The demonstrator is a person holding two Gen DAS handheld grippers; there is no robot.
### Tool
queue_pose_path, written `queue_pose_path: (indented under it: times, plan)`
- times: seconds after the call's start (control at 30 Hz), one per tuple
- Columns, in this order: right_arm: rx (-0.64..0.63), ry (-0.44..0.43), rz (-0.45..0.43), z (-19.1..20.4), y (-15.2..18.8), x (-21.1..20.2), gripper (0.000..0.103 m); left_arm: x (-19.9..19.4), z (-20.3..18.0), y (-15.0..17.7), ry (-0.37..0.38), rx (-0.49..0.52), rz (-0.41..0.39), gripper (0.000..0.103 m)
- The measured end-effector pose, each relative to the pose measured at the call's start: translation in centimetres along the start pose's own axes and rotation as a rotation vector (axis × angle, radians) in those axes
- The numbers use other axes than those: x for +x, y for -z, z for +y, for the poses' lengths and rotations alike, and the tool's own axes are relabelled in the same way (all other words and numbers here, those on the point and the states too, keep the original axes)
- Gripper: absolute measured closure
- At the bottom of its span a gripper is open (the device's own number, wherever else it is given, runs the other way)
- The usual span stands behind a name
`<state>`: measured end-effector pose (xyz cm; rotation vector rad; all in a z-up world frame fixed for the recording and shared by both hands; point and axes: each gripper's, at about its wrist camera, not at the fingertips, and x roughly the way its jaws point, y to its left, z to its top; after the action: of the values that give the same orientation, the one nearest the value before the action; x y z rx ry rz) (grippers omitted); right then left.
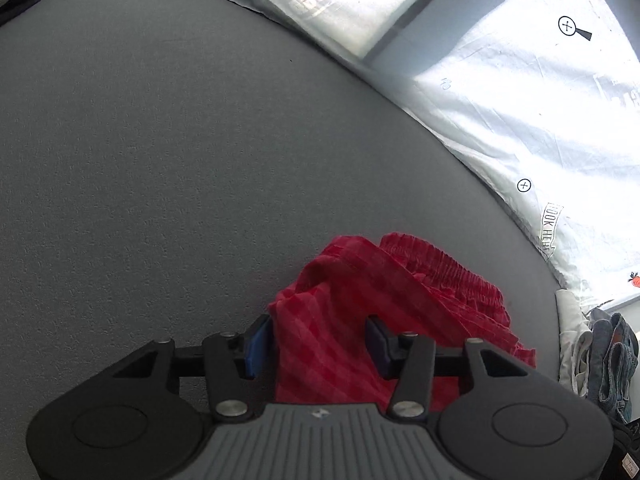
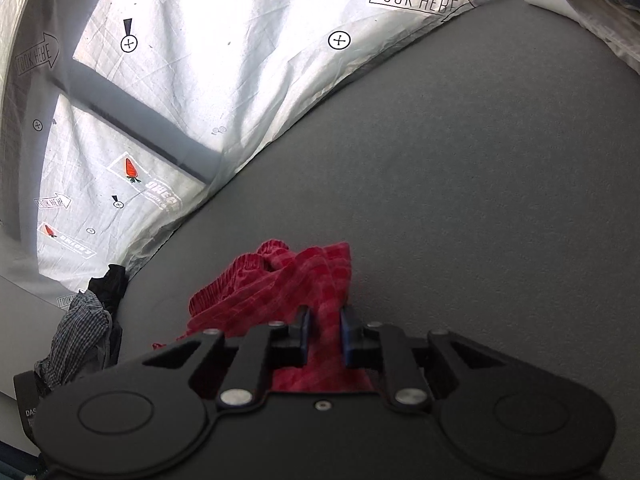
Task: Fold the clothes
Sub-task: 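Lay the folded red shorts flat and open both grippers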
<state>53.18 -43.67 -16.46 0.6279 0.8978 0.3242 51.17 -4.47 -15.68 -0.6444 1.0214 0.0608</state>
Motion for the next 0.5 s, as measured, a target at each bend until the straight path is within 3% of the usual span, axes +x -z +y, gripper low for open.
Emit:
queue_pose_path:
  times: [0.03, 0.27, 0.3, 0.4, 0.43, 0.47, 0.5]
  plan:
    - [-0.014, -0.008, -0.020, 0.2, 0.0, -0.5, 0.097, -0.3, 0.1, 0.1, -0.001, -0.012, -0.002, 0.101]
    - [-0.056, -0.105, -0.176, 1.2, -0.9, -4.1, 0.101, -5.3, 0.7, 0.4, 0.157, -0.102, -0.224, 0.101]
    - [-0.065, -0.093, -0.179, 1.3, -1.2, -3.9, 0.101, -5.3, 0.7, 0.3, 0.139, -0.104, -0.232, 0.099]
    - [-0.100, 0.002, -0.144, 1.7, -1.6, -2.6, 0.093, -4.3, 0.6, 0.2, -0.003, -0.073, -0.212, 0.087]
    - [-0.110, 0.036, -0.122, 1.8, -1.7, -2.2, 0.089, -4.2, 0.8, 0.3, -0.036, -0.060, -0.200, 0.078]
    - [-0.119, 0.071, -0.100, 2.0, -1.8, -1.8, 0.077, -4.1, 1.0, 0.5, -0.069, -0.048, -0.187, 0.073]
    - [-0.146, 0.094, -0.099, 2.2, -1.5, -1.9, 0.066, -4.2, 1.1, 0.7, -0.085, -0.034, -0.181, 0.060]
